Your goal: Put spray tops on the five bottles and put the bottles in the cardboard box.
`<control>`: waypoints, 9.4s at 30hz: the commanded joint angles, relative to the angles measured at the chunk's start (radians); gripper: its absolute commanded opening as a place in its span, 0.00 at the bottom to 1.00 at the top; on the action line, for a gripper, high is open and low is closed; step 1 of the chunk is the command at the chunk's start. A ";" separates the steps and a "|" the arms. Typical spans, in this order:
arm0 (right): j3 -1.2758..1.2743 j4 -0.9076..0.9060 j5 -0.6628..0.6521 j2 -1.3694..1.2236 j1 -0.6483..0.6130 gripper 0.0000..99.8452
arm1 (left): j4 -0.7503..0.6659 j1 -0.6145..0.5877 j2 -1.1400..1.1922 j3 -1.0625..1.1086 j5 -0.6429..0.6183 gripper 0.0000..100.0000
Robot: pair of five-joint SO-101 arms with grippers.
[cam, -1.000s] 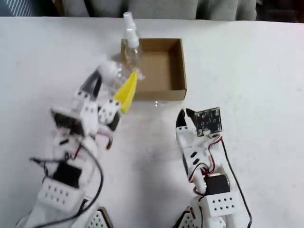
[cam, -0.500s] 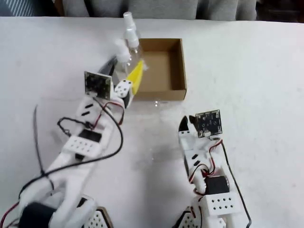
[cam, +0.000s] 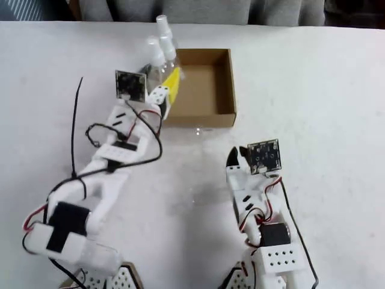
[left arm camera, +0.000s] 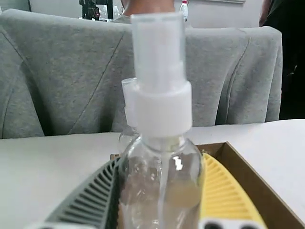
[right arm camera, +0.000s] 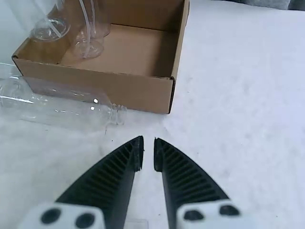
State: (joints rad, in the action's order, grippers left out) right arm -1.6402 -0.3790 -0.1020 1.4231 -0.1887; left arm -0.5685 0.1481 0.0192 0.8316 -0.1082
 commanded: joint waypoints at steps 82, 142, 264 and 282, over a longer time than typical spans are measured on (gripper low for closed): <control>0.002 0.019 -0.012 0.008 0.002 0.02 | -0.146 -0.016 0.325 -0.086 0.031 0.37; 0.568 -0.608 -0.307 -0.004 -0.074 0.02 | 1.165 -0.503 -0.963 0.555 0.305 0.06; 1.198 -0.647 -0.535 -1.308 0.816 0.03 | 1.234 -0.496 -0.964 0.563 0.486 0.06; 1.349 -0.746 -0.597 -1.423 0.901 0.24 | 1.234 -0.496 -0.964 0.563 0.486 0.06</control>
State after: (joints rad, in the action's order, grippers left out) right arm -0.3744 -1.0602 -0.6912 -0.0161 0.7027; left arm 0.6697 -0.3414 -0.9475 1.4193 0.3659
